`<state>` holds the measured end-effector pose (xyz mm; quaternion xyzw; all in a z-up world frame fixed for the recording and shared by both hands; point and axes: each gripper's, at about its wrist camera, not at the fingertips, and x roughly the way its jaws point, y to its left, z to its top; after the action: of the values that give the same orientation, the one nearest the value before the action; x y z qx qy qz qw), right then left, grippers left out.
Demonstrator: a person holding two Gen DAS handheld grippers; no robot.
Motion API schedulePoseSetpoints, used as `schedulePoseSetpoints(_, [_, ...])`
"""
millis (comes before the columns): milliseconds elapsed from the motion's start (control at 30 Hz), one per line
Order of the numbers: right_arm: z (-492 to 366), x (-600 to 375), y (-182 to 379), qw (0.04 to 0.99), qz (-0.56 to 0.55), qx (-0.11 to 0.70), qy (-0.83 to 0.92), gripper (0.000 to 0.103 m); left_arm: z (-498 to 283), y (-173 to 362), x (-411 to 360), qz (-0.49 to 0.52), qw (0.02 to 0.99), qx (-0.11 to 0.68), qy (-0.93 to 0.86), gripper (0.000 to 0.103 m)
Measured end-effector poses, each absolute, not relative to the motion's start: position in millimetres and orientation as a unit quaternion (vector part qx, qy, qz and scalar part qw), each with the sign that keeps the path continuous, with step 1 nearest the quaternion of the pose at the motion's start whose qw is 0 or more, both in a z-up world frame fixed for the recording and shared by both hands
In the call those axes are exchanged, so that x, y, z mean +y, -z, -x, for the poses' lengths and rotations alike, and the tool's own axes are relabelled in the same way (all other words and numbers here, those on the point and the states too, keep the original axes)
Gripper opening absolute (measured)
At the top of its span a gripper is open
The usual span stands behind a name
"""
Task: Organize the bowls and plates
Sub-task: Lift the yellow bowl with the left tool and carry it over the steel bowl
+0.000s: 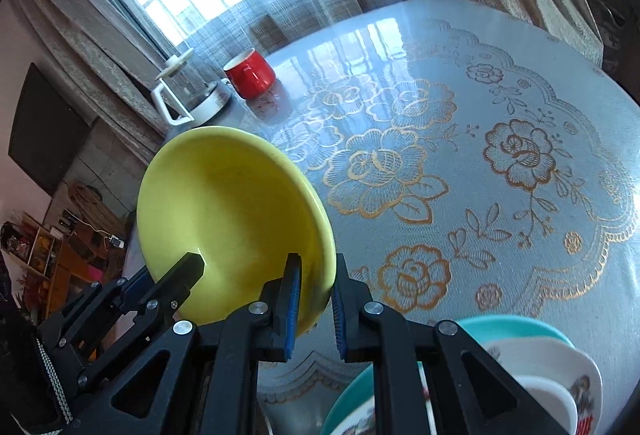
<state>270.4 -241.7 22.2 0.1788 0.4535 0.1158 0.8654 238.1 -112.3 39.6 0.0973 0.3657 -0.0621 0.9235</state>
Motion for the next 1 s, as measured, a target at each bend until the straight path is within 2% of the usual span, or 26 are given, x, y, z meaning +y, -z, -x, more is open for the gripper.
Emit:
schedulePoseSetpoints(433, [-225,-227,-41,0.882,-0.178,0.418,-0.128,0.014,-193,-51,-97,-0.084,0.936,0.337,0.054,0.016])
schedulePoseSetpoints(1000, [-182,-213,-40,0.880,-0.193,0.408,-0.148,0.014,-148,-43,-74,-0.061,0.940,0.334,0.044,0.016])
